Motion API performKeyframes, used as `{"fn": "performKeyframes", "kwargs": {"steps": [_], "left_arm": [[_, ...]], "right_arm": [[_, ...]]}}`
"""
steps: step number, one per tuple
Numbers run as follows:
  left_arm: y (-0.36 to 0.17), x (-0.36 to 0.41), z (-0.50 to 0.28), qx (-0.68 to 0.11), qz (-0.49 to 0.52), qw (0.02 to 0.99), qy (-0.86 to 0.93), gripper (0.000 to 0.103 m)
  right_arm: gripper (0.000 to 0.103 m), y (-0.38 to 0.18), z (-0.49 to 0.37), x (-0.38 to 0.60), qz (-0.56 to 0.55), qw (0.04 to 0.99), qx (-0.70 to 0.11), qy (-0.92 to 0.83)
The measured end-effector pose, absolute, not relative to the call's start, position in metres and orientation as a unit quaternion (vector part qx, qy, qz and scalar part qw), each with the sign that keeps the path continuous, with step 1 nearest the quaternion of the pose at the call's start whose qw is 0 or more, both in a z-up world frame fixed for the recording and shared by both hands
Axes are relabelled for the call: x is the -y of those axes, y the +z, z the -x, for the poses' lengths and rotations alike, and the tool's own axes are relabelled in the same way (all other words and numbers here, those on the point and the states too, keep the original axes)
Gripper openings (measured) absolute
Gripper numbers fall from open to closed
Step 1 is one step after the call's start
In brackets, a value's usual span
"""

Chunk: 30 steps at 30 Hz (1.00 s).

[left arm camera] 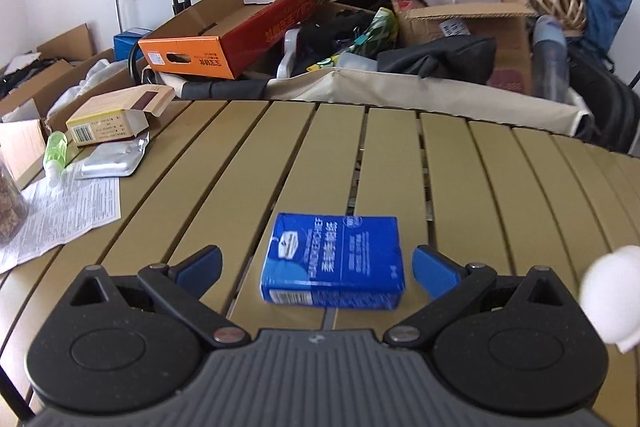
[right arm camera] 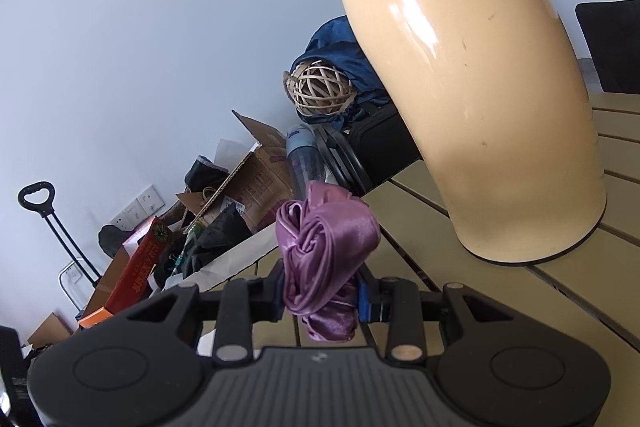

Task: Collect trash
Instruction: 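Grasp the lilac scrunchie with the right tool while the left tool grasps the blue tissue box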

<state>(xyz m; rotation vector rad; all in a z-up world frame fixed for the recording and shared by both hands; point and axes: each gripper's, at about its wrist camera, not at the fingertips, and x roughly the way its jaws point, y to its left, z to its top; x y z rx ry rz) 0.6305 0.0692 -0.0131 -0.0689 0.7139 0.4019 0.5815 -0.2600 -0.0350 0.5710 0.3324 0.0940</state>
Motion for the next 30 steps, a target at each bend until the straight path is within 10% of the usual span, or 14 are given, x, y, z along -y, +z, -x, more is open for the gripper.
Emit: {"fn": "performKeyframes", "kwargs": {"steps": [9,13,30], "left_arm": [[-0.022,-0.069,-0.638,-0.356,0.036,0.913,0.198,0.1],[-0.023,-0.069,-0.637,-0.358,0.047,0.912,0.194,0.075],[0.006,-0.062,-0.58,-0.31,0.05,0.93,0.19,0.074]], "right_arm": [[0.032,-0.034,-0.581,0.259,-0.277,0.946,-0.163,0.048],[0.032,-0.034,-0.581,0.259,-0.279,0.945,-0.163,0.047],[0.032,-0.026,-0.57,0.242,-0.26,0.947,-0.174,0.074]]}}
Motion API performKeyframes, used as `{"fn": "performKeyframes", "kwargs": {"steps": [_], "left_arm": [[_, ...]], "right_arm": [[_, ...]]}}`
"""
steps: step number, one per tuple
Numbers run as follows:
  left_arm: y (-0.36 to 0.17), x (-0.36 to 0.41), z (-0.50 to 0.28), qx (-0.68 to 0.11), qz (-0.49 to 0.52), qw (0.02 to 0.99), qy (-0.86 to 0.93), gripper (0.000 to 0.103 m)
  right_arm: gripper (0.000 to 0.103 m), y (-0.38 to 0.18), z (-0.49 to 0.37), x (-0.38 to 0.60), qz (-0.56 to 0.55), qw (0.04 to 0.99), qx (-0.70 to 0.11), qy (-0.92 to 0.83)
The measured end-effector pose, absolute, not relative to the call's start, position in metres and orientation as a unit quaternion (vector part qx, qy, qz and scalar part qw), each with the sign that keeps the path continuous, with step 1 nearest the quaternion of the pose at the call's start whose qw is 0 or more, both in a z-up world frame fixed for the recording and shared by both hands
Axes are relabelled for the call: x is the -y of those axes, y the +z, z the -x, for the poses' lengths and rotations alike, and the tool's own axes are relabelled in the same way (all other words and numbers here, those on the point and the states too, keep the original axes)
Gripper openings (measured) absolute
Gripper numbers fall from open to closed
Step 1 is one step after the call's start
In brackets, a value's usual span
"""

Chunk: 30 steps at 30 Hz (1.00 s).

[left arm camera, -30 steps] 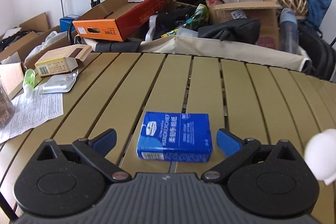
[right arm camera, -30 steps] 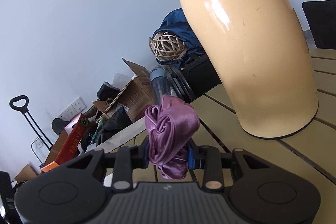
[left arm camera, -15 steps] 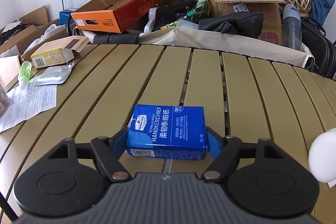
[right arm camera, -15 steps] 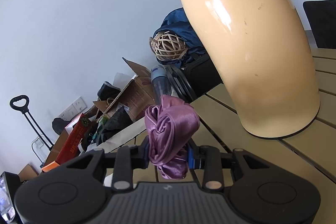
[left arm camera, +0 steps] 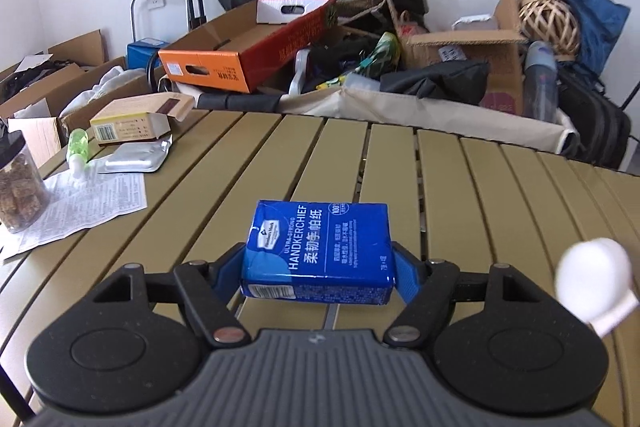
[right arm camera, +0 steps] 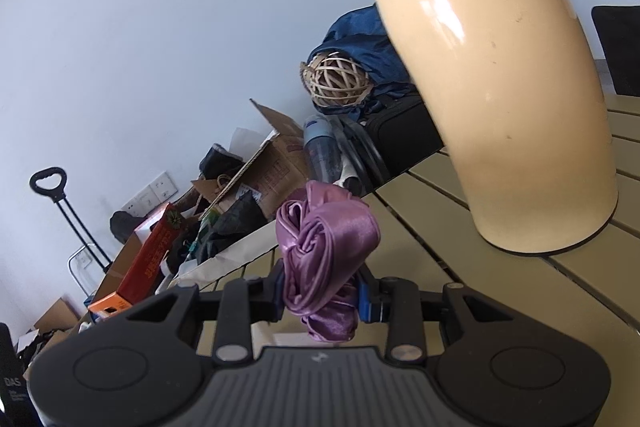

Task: Collect trash
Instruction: 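Grasp the lilac scrunchie with the right tool while the left tool grasps the blue tissue box, then carry the held scrunchie and tissue box down over the black bin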

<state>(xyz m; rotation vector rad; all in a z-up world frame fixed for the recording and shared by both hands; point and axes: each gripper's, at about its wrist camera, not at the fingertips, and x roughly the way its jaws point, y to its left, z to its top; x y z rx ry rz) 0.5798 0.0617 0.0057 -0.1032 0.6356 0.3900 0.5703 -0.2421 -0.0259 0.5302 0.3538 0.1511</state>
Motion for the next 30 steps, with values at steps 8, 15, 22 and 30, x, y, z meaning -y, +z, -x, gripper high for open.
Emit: {"fn": "performKeyframes", "kwargs": {"steps": [8,15,22,30], "left_arm": [[0.026,-0.056,-0.532,-0.294,0.044,0.938,0.177,0.074],[0.045,-0.051,-0.482,-0.281,0.039,0.944,0.168,0.074],[0.058,-0.037,-0.426,-0.269,0.025,0.951,0.146,0.074],[0.068,-0.023,-0.366,-0.254,0.02,0.959,0.126,0.075]], "right_arm": [[0.032,-0.008,-0.537,0.226,-0.234,0.952,-0.168,0.099],[0.032,0.011,-0.499,0.216,-0.194,0.96,-0.162,0.122],[0.032,0.023,-0.454,0.211,-0.15,0.967,-0.148,0.14],[0.032,0.027,-0.397,0.214,-0.114,0.971,-0.137,0.156]]}}
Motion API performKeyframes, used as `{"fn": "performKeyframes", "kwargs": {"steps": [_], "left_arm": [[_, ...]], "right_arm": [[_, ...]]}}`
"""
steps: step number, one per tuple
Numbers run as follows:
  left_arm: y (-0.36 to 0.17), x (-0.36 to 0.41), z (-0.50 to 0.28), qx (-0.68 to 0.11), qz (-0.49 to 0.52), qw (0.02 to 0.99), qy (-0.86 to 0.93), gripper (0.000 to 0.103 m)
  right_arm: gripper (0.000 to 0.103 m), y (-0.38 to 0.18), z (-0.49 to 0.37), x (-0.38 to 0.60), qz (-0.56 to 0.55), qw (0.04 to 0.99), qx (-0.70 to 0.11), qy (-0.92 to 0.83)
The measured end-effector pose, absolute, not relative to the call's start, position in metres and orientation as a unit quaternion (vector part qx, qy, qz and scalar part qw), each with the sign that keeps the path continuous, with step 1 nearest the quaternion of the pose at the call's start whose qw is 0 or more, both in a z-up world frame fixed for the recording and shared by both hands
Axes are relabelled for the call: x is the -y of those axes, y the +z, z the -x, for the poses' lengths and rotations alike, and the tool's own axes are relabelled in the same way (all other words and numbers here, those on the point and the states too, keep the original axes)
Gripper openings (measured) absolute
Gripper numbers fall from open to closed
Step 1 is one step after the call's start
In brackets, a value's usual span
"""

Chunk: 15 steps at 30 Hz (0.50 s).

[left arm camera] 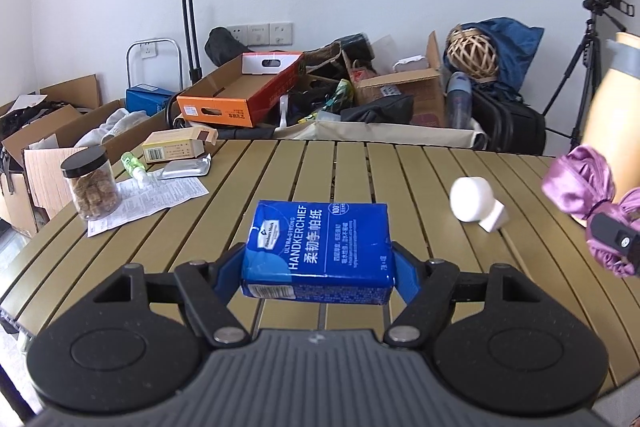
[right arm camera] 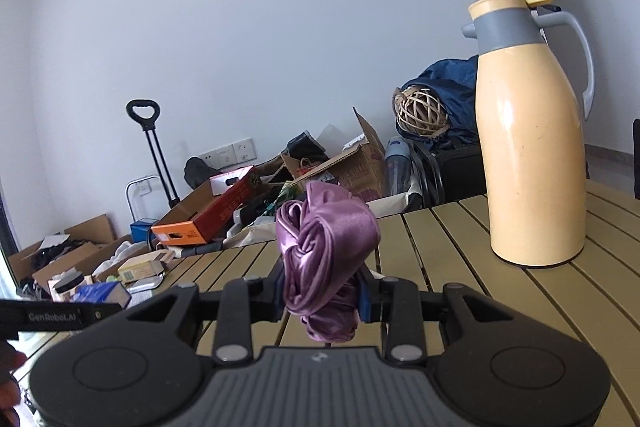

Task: Collect trash
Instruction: 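Carry the held scrunchie and tissue box down over the black bin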

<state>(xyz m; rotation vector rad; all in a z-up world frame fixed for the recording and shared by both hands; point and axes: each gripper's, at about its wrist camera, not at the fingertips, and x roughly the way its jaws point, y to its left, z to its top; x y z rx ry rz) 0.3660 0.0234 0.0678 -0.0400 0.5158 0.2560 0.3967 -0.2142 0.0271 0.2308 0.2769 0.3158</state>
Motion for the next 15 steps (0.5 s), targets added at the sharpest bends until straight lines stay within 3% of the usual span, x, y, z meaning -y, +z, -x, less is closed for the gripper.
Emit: {"fn": "performKeyframes", "kwargs": {"steps": [15], "left_arm": [[0.045,-0.018,-0.269,-0.259,0.037,0.96,0.098,0.074]], "right_arm": [[0.032,0.001,-0.291,0.229,-0.058,0.968,-0.148,0.194]]}}
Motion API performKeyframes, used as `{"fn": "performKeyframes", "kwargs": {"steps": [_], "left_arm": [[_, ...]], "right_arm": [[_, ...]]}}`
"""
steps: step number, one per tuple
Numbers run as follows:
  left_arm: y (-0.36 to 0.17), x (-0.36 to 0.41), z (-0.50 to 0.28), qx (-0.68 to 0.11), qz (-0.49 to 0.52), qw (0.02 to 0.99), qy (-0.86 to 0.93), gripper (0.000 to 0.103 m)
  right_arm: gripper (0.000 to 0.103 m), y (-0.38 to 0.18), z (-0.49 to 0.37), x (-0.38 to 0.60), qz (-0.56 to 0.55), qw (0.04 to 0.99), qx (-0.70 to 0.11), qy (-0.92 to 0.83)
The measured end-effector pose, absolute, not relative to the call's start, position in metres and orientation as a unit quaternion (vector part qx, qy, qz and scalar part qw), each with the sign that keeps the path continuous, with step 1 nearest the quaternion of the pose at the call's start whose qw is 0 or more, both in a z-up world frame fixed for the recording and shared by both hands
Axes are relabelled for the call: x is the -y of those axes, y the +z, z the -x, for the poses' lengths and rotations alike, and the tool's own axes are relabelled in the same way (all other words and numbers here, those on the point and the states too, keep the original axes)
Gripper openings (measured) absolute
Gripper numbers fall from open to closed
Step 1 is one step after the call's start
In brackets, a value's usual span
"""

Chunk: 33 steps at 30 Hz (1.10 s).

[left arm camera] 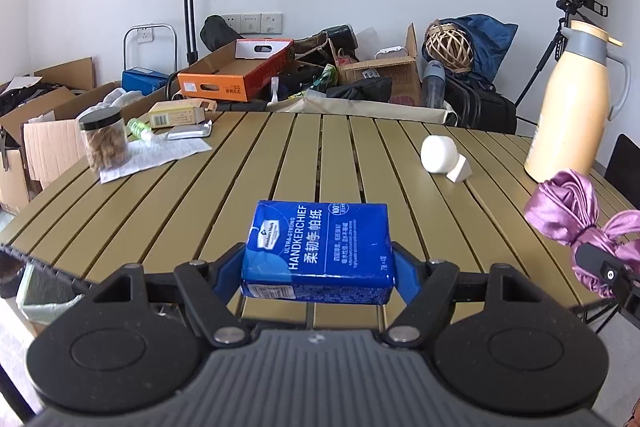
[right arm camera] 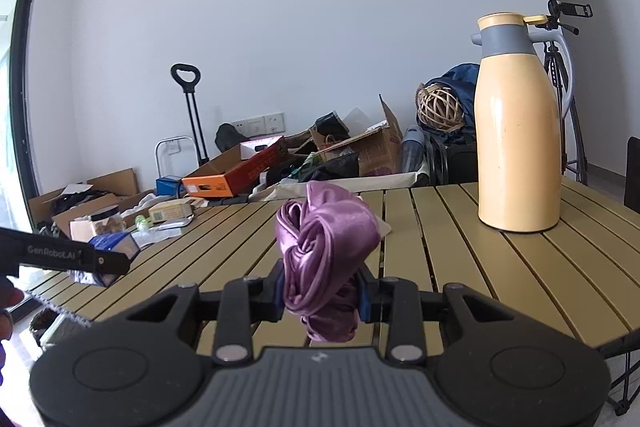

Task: Collect trash
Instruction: 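Carry the held scrunchie and tissue box down over the black bin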

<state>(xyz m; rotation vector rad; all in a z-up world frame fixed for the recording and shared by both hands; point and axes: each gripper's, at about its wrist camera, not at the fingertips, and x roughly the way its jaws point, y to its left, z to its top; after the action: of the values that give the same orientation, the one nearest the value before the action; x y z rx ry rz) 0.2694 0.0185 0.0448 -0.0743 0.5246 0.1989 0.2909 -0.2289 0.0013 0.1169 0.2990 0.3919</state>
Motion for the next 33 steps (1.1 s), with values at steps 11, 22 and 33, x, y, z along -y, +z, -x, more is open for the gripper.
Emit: {"fn": "performKeyframes", "kwargs": {"steps": [11,22,33], "left_arm": [[0.012,-0.02,-0.216,-0.283,0.03,0.955,0.087,0.074],[-0.034,-0.011,-0.18,-0.331,0.022,0.942,0.056,0.074],[-0.084,-0.014,-0.166,-0.391,0.025,0.919,0.036,0.074]], "right_arm": [[0.032,-0.029,-0.236,0.226,-0.055,0.958,-0.185,0.214],[0.032,-0.072,-0.202,0.218,-0.041,0.941,-0.26,0.215],[0.032,-0.116,-0.179,0.201,-0.014,0.911,-0.349,0.218]]}}
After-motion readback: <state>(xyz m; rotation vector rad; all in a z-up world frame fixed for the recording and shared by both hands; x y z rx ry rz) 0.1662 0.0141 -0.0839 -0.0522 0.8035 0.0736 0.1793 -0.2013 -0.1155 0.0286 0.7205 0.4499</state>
